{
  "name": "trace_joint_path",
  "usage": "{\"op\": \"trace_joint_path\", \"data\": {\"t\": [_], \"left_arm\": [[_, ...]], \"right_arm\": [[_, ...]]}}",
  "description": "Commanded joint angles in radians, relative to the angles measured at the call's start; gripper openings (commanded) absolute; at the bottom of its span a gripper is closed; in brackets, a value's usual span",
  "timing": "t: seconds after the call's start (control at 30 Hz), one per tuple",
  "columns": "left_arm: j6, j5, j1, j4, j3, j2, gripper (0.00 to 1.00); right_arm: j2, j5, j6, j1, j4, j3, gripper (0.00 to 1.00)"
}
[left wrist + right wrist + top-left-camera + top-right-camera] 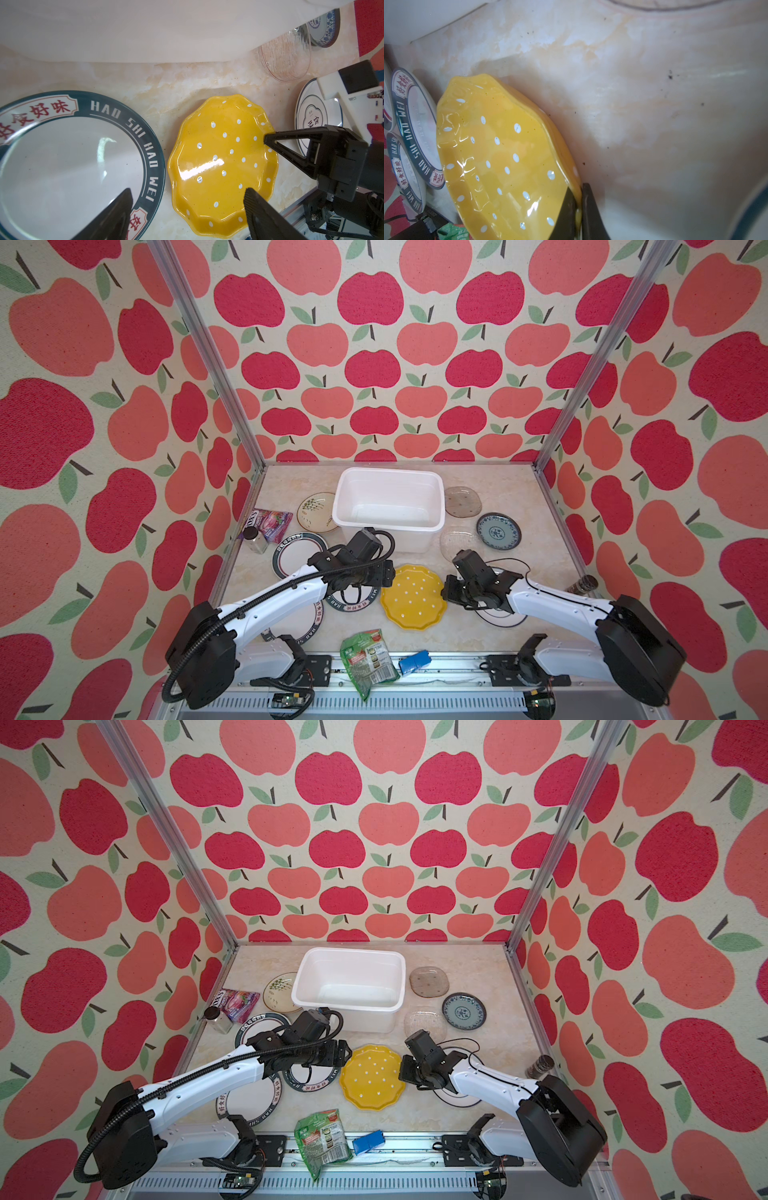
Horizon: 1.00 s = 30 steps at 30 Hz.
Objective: Place the plates into the plastic bin on the countertop
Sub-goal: Pick up the plate from the center of the table.
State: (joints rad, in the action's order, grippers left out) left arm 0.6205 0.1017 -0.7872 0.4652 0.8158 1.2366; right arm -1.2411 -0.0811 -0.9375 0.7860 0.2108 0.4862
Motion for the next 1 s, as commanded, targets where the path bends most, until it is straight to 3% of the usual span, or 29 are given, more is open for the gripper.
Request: {"op": "trace_joint_path", "data": {"t": [0.0,0.33,0.53,0.8,0.97], "left_arm": [[-0.031,-0.006,0.008,-0.020,-0.019,0.019,0.87],[-0.054,0.049,0.034,-0.036,-0.004,0.034,0.87],[-0.049,0.013,0.080,-0.006,0.028,-0.106,0.88],[-0.048,0.002,0.323,0.075,0.057,-0.326,0.90],[-0.061,0.022,0.434,0.061,0.112,-0.260,0.90]], "right_arm": [[0.071,-0.021,-0.003,-0.021,0.070,-0.022,0.00],[0.297,-0.069,0.023,-0.069,0.283,0.089,0.00],[0.365,-0.070,0.082,-0.095,0.499,0.266,0.00],[0.269,-0.118,0.176,-0.191,0.659,0.597,0.00],[0.089,-0.180,0.250,-0.245,0.645,0.814,0.00]]}}
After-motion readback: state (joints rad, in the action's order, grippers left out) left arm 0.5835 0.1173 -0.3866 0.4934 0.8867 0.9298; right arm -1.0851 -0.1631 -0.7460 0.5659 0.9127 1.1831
